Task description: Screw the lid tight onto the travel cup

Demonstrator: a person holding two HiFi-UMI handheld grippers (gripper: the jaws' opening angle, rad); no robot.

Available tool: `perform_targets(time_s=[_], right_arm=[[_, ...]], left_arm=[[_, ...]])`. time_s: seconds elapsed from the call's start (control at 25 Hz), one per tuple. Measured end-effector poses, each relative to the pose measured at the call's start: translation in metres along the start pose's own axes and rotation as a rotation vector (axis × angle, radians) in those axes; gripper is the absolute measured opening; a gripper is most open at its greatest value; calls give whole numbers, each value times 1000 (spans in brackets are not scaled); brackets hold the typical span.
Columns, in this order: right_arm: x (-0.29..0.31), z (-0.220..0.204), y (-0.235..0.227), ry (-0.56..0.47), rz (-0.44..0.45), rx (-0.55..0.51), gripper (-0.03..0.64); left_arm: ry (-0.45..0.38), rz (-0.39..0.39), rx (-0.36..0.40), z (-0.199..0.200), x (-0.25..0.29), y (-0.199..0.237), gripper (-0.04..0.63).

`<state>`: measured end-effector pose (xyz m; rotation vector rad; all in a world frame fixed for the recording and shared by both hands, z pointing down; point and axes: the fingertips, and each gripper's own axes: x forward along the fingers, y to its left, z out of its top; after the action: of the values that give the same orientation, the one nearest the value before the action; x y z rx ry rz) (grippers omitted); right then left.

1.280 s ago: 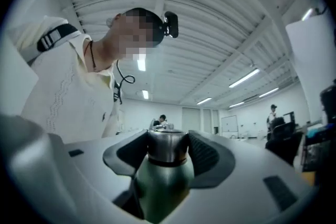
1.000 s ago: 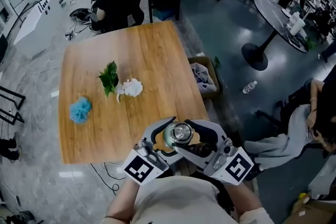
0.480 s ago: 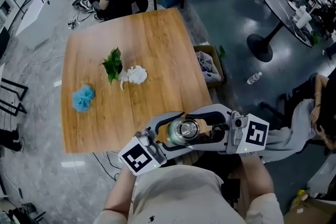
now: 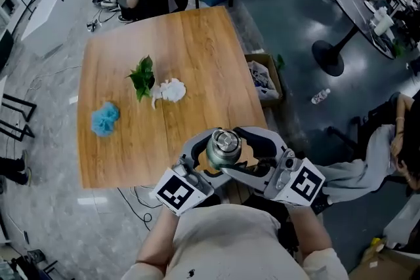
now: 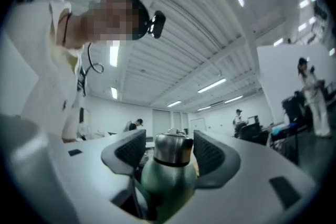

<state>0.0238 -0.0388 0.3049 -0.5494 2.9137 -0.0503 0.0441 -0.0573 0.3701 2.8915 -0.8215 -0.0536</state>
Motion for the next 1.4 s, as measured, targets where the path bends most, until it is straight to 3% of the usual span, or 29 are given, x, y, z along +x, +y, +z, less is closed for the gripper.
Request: perform_targets(time_s=[0.12,0.24,0.32,0.4,0.52,0.72,0.8,0.92,1.04,1.12,1.28,1.4], right_arm=[[-10,-2,2,-23,153,74,270],[-16,-15,24,36,347,117,270],[-15,-17,37,52,433,137,265],[-11,-13,36,41,388,104,250],[-3,-5,19,3,207,35,245],[7,1,5,-26,-54,-32,241],[5,-6,9,7,-21,-13,242],[-1,-4,20,10,178,81,255],[-4,1,39,35,339,41,255],[-1,3,38,45,303,-6,255],[5,8,19,24,75,-63,255],[8,7,13,15,-35,-73,252]], left_arm=[[21,-135,32,-8,-11,-15,393],[48,-299,80,-19,-18,-41,393],[64,-344,108,-23,-19,-51,393],[65,-285,114,-22,-17,-45,393],[57,-140,92,-14,-11,-23,393],[26,11,93,-1,-9,1,393],[15,-28,83,-1,-12,-4,393],[20,-214,74,0,-16,-28,393],[42,-355,129,-4,-18,-48,393],[57,-313,172,-3,-15,-44,393],[55,-84,257,4,-3,-19,393],[21,26,240,9,-1,-9,393]])
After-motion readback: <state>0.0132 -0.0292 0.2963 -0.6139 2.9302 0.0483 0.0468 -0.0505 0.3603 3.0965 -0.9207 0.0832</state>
